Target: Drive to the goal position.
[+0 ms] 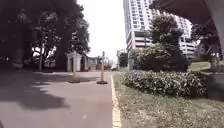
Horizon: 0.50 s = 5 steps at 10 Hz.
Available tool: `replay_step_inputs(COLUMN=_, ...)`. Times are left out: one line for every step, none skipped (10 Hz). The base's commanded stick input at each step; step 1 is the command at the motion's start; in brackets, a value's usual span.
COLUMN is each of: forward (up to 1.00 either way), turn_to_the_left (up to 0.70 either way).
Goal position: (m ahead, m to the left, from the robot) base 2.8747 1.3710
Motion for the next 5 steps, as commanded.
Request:
replay_step_inputs(forward=0.70, turn_to_the_left=0.00)
replay_step_inputs(forward=0.70, turn_to_the_left=0.00)
replay_step_inputs(forward=0.70, turn_to_the_left=0.00)
replay_step_inputs(forward=0.70, turn_to_the_left=0.00)
replay_step_inputs(forward=0.70, turn_to_the_left=0.00)
